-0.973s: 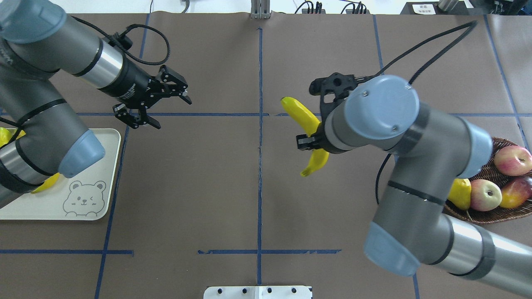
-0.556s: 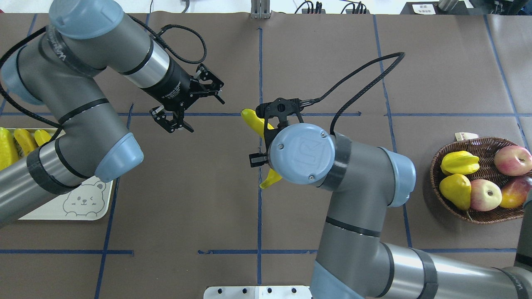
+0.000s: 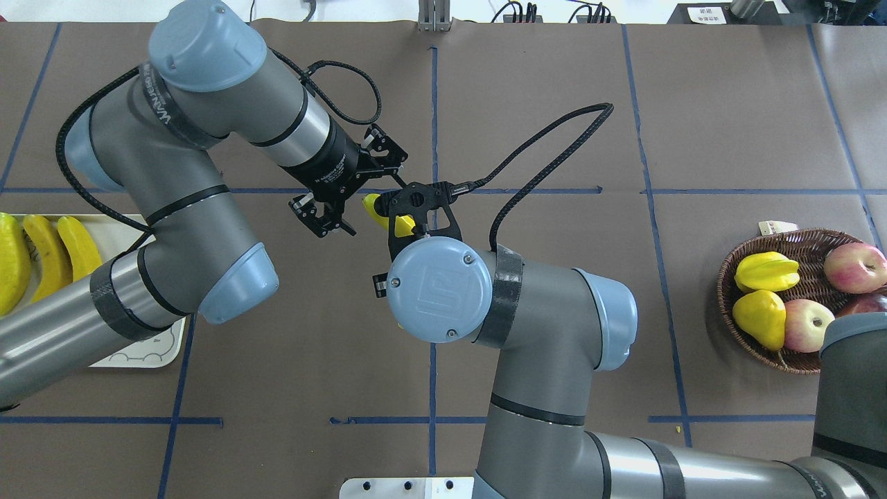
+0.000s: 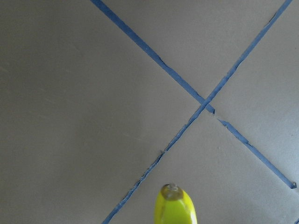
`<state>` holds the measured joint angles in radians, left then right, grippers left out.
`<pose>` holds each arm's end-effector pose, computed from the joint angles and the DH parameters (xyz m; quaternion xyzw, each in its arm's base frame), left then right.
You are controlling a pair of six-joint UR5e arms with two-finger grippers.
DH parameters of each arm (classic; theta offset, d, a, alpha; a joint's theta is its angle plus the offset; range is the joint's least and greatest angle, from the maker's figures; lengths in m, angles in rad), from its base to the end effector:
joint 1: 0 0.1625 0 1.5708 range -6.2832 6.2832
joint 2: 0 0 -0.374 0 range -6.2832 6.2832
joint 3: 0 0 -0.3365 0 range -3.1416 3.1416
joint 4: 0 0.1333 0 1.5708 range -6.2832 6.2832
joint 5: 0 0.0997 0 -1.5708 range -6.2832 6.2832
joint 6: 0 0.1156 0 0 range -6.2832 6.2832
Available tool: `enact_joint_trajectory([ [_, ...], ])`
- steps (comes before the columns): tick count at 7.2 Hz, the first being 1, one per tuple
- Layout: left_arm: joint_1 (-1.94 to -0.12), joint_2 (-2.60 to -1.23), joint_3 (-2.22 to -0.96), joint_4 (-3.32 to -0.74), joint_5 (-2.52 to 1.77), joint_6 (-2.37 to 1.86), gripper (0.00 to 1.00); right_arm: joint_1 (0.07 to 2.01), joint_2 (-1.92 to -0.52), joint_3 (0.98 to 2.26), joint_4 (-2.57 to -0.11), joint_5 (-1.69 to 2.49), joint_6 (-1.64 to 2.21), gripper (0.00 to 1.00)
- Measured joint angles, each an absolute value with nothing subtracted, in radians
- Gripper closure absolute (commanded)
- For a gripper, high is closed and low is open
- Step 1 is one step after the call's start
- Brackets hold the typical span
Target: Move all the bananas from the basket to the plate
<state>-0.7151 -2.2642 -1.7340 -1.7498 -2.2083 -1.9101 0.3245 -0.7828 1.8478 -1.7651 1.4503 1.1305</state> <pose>0.4033 -0.4357 0.1575 -0.1797 0.5126 -0.2811 0.7911 -0.5030 -0.3245 0.1296 0.2077 -0.3702 -0.0270 0.9050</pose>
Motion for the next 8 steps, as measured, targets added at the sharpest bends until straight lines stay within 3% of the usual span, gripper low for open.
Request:
enact_joint_trajectory([
  [2, -0.699, -2.265, -1.732, -1.750, -2.206, -1.911, 0.12, 0.323, -0.780, 1.852, -1.763, 1.448, 1.130, 0.97],
  [3, -0.695, -2.264, -1.732, -1.752, -2.206, -1.910, 0.22, 0.322, -0.779, 1.853, -1.762, 1.448, 1.130, 0.97],
  [6, -0.692, -2.263, -1.732, -1.759, -2.202, -1.908, 0.32, 0.322, -0.779, 1.861, -1.761, 1.449, 1.130, 0.97],
  [7, -0.692, -2.262, -1.732, -1.759, -2.201, -1.907, 0.40, 0.322, -0.778, 1.866, -1.760, 1.450, 1.130, 0.96],
  [8, -0.692, -2.262, -1.732, -1.760, -2.201, -1.905, 0.67, 0.322, -0.775, 1.869, -1.760, 1.450, 1.129, 0.92],
])
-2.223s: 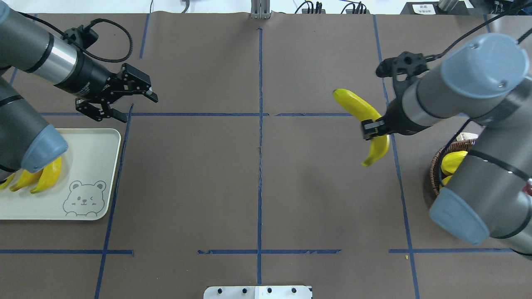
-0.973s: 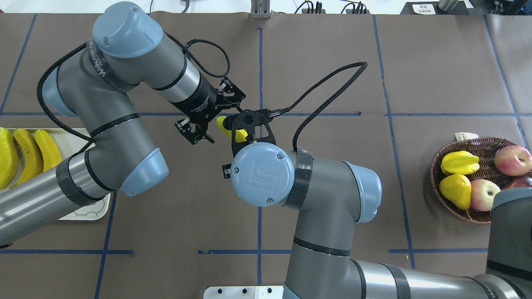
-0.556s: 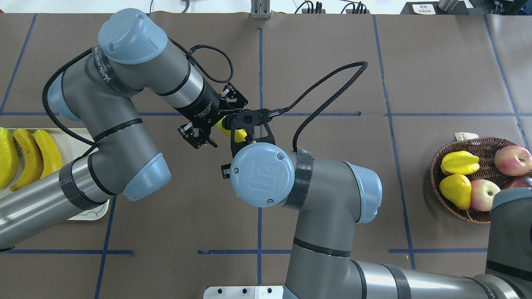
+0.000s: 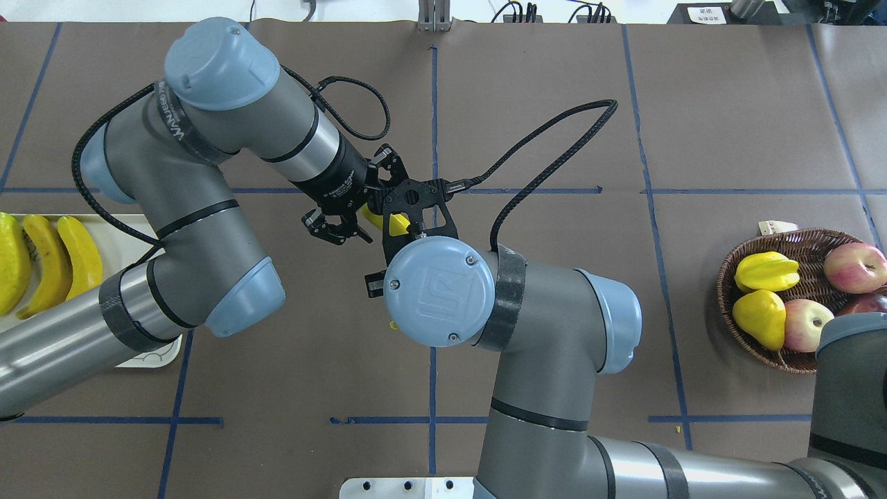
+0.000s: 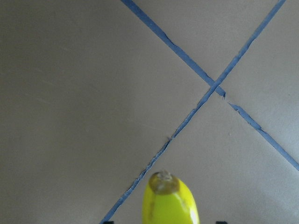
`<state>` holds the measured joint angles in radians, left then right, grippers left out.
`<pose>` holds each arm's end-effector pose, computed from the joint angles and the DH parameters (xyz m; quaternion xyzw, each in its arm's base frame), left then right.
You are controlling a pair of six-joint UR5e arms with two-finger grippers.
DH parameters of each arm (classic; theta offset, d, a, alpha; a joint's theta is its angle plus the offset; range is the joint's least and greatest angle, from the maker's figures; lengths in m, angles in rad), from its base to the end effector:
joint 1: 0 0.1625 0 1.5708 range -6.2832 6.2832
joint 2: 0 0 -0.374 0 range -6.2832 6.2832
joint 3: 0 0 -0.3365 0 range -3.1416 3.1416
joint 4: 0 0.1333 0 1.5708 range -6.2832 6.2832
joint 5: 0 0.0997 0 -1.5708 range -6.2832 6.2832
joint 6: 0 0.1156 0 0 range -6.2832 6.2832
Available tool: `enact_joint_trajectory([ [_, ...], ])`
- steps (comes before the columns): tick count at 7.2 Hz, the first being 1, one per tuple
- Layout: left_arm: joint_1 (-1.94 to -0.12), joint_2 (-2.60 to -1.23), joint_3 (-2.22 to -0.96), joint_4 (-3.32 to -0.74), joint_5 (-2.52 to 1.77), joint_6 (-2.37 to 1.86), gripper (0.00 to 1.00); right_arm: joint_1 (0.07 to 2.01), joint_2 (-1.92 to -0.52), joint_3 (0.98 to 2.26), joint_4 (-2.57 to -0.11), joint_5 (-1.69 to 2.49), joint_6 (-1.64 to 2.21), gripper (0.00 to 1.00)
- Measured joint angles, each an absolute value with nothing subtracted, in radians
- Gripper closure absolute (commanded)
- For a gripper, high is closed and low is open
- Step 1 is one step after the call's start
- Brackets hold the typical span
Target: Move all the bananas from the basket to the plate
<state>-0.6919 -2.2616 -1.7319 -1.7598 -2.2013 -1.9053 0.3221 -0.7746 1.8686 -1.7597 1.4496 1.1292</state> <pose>0.4134 -0.4271 0.1587 -0.1807 0.5131 -0.2706 0.7943 -0.4974 -0.3213 0.1176 0.2132 -0.3847 -0.0272 0.8977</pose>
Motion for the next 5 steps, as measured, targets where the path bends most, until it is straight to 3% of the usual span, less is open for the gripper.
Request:
enact_joint_trajectory([
  [1, -0.692, -2.261, -1.732, -1.760, -2.201, -1.904, 0.97, 0.322, -0.771, 1.869, -1.760, 1.450, 1.129, 0.37],
  [2, -0.692, -2.261, -1.735, -1.761, -2.201, -1.904, 1.00, 0.322, -0.769, 1.869, -1.759, 1.452, 1.126, 0.01],
  [5, -0.694, -2.255, -1.744, -1.757, -2.201, -1.905, 1.00, 0.322, -0.775, 1.895, -1.756, 1.466, 1.114, 0.01],
])
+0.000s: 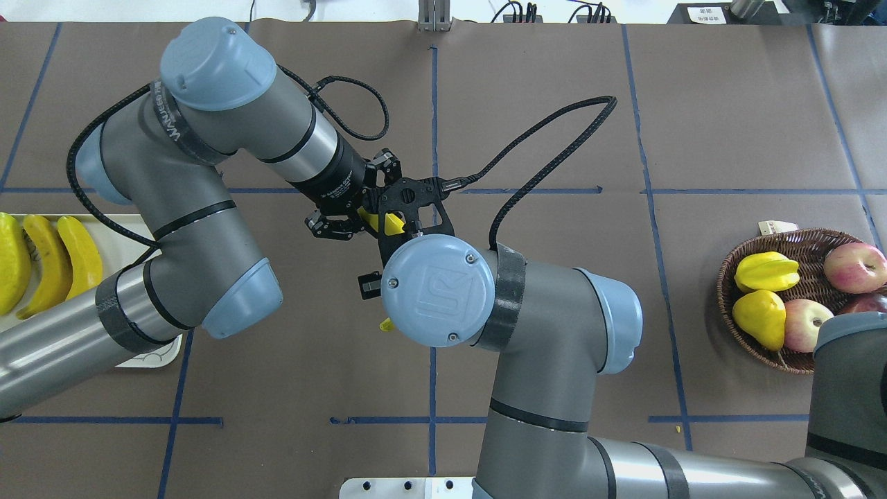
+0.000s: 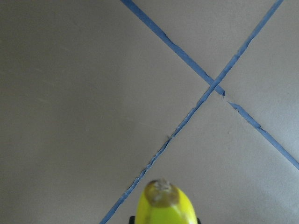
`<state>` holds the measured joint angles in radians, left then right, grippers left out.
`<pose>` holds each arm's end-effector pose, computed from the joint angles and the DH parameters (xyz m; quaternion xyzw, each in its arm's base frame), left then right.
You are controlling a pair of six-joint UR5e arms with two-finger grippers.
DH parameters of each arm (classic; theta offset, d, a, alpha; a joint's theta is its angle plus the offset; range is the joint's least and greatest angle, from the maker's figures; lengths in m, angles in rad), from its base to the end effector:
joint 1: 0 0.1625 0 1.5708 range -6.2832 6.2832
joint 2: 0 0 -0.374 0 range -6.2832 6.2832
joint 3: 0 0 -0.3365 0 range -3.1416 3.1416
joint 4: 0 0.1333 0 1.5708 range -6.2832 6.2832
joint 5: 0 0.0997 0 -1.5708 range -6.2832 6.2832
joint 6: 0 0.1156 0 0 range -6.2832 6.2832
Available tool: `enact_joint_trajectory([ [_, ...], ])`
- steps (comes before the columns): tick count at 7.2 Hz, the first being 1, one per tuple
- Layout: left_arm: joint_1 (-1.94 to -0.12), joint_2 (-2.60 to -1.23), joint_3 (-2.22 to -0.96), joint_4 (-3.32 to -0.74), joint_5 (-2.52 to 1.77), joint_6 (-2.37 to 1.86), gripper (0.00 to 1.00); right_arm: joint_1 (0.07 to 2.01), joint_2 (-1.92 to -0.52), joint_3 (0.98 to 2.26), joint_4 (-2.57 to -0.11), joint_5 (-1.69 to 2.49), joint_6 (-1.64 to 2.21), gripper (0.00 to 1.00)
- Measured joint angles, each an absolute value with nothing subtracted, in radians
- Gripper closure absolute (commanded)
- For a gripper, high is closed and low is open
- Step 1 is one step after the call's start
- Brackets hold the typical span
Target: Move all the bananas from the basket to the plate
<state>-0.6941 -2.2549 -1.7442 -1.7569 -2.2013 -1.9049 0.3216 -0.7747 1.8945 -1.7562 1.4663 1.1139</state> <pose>0.4098 -0.4258 0.1587 -0.1796 0.5143 -0.2707 0.7937 -0.4907 -0.3167 0.1094 0.2138 -0.3984 -0.0368 0.8912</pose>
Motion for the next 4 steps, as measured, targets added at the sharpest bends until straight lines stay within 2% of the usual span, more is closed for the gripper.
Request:
enact_joint_trajectory([
  [4, -0.731, -2.173, -1.761, -1.754, -2.198, -1.878, 1.00, 0.367, -0.850, 2.030, -1.762, 1.581, 1.102, 0.01],
])
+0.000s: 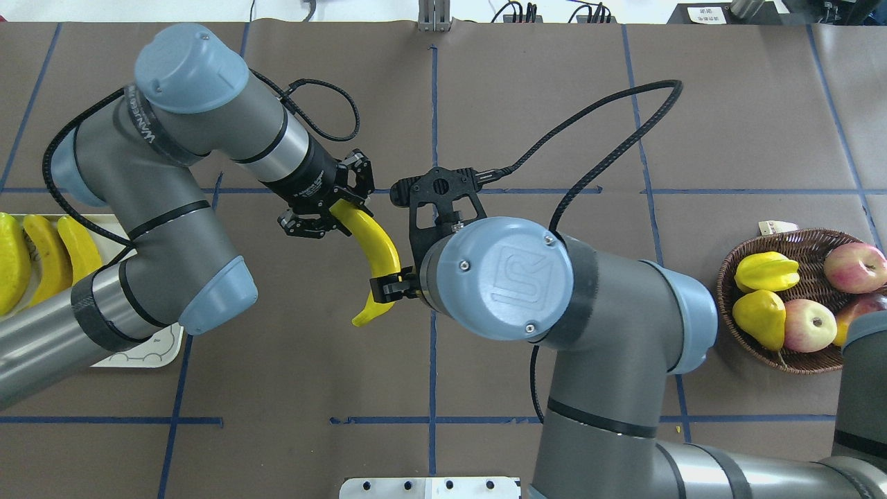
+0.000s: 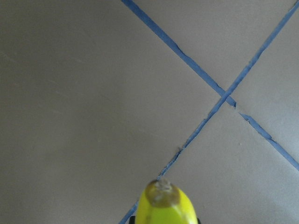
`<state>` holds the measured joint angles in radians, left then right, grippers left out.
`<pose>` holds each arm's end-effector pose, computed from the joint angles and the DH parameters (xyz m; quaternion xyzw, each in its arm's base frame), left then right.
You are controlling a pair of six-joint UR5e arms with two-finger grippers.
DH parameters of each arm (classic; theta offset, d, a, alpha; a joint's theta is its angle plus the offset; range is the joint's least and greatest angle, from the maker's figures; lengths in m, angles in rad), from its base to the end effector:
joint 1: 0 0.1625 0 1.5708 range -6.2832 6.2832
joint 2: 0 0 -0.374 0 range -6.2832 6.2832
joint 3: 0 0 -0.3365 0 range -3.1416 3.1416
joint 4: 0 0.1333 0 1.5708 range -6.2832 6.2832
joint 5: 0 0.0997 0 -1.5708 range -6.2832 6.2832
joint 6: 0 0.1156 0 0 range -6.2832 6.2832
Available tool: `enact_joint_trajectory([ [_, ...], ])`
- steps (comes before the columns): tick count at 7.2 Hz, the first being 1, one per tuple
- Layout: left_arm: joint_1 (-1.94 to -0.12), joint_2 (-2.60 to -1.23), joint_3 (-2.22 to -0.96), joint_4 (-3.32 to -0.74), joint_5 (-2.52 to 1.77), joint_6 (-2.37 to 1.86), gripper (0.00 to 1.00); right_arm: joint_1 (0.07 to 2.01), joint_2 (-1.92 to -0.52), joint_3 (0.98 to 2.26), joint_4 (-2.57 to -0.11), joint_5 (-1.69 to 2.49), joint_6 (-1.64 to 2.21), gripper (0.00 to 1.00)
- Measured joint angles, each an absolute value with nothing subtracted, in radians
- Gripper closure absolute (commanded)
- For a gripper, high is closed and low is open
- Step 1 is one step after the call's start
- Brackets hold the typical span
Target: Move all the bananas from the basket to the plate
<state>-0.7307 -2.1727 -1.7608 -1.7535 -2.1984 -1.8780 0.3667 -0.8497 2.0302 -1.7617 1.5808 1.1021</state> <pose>0.3894 -0.4368 0.2013 -0.1730 0.4928 -0.2913 0.8015 -0.4439 -0.3121 0.1123 0.1886 -0.4358 -0.0472 0.8788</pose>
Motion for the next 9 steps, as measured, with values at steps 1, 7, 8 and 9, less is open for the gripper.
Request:
enact_joint_trajectory([
  [1, -0.764, -2.118, -1.785, -1.753, -2.201, -1.831, 1.00, 0.408, -0.886, 2.059, -1.762, 1.648, 1.076, 0.01],
  [7, -0.963, -1.706, -1.856, -1.765, -2.213, -1.282, 1.00, 0.727, -1.159, 2.078, -1.761, 1.988, 0.668, 0.01],
  [8, -0.973, -1.675, -1.845, -1.774, -2.212, -1.249, 1.00, 0.785, -1.223, 2.078, -1.761, 2.018, 0.553, 0.01],
  [9, -0.976, -1.652, -1.826, -1.802, -2.211, -1.236, 0.99, 0.851, -1.289, 2.078, -1.759, 2.068, 0.435, 0.01],
])
